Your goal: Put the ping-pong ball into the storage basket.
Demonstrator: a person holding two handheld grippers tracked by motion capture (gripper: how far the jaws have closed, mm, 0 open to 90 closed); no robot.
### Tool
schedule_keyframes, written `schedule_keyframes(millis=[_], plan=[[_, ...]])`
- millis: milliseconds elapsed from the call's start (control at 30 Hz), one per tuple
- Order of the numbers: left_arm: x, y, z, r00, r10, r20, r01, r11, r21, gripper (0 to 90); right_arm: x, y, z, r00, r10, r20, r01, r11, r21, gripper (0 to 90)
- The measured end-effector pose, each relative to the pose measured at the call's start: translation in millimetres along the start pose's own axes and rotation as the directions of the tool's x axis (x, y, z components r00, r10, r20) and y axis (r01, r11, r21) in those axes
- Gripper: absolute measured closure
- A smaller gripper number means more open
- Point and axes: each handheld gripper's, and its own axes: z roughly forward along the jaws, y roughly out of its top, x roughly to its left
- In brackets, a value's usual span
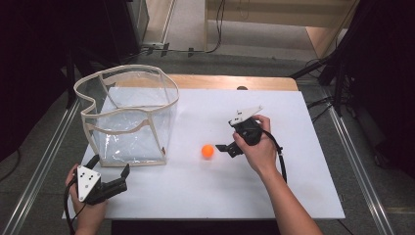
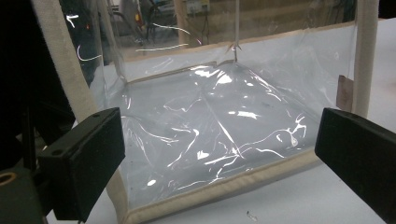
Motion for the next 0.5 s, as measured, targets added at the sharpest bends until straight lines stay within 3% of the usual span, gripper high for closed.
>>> schedule_keyframes(millis=[500], plan=[[-0.3, 0.1, -0.1, 1.0, 0.004, 0.001, -0.004, 1.0, 0.003, 2.1, 4.9, 10.1, 15.3, 0.9989, -0.031, -0.035, 0.032, 0.998, 0.048, 0.0]])
